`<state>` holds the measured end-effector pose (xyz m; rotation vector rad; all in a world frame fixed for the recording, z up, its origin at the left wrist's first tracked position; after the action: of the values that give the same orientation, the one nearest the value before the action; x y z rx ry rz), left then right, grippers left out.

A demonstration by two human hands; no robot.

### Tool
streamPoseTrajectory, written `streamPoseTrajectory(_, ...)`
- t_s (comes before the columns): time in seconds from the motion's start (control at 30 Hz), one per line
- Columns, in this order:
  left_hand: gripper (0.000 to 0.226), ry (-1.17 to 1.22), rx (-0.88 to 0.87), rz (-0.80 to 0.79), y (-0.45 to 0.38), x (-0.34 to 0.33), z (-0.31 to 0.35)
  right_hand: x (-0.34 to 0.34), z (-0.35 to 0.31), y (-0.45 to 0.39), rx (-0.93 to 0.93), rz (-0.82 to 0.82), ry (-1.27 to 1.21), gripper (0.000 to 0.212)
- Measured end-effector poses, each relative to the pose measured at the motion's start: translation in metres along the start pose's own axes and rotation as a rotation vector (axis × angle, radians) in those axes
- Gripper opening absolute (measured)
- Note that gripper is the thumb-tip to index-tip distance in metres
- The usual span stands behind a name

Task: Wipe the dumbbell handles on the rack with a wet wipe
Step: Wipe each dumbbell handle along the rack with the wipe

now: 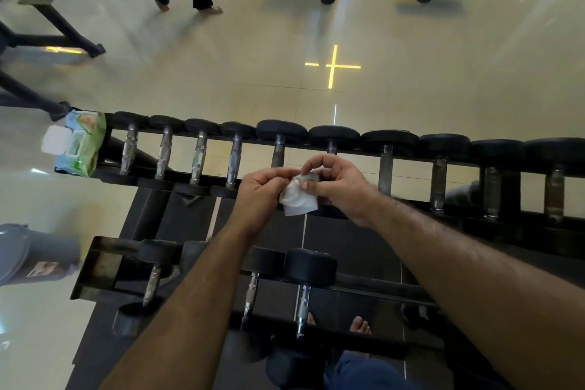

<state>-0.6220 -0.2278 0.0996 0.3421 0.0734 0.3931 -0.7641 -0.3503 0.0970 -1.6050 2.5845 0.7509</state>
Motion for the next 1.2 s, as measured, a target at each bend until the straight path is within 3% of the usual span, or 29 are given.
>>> streamPoseTrajectory(0.13,0.021,0.126,0.09,-0.077,-0.003,0.008,-0.007,0.001,-0.001,-0.006,0.039,0.007,0.06,0.03)
streamPoseTrajectory(0.23,0.026,0.243,0.151,-0.046,-0.009,0.008,-0.017,0.007,0.003,-0.011,0.026,0.04,0.153,0.034)
streamPoseTrajectory(0.3,0.026,0.271,0.195,-0.026,-0.015,0.009,-0.027,0.017,0.017,-0.017,0.017,0.079,0.349,0.037)
streamPoseTrajectory(0.43,0.017,0.228,0.257,0.106,-0.026,0.007,-0.042,0.031,0.049,-0.024,-0.021,0.222,0.983,0.05)
streamPoseTrajectory(0.57,0.015,0.085,0.233,0.338,-0.039,0.012,-0.052,0.012,0.066,-0.052,-0.268,0.087,1.403,0.069)
streamPoseTrajectory(0.7,0.015,0.07,0.159,0.479,-0.045,0.023,-0.057,-0.02,0.073,-0.089,-0.506,0.028,1.69,0.045)
streamPoseTrajectory(0.77,0.017,0.093,0.142,0.491,-0.047,0.027,-0.061,-0.027,0.085,-0.1,-0.611,0.057,1.781,0.045)
streamPoseTrajectory(0.83,0.018,0.127,0.131,0.495,-0.049,0.031,-0.066,-0.027,0.094,-0.106,-0.658,0.106,1.805,0.044)
streamPoseTrajectory(0.97,0.017,0.153,0.12,0.506,-0.046,0.038,-0.077,-0.024,0.1,-0.105,-0.559,0.186,1.706,0.038)
streamPoseTrajectory(1.2,0.017,0.262,0.115,0.496,-0.043,0.031,-0.087,0.022,0.106,-0.061,-0.103,0.148,1.442,0.03)
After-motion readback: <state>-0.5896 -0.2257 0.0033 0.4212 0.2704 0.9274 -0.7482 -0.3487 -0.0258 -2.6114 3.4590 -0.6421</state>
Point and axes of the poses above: each hand's wrist, its own y-axis away from the middle knuckle, its own x-axis out of the back of the hand, z = x × y, the point moved 2 cm from there along -y, towards the middle knuckle, and after that the axes turned 11 degrees about -z, right-handed, at the moved point
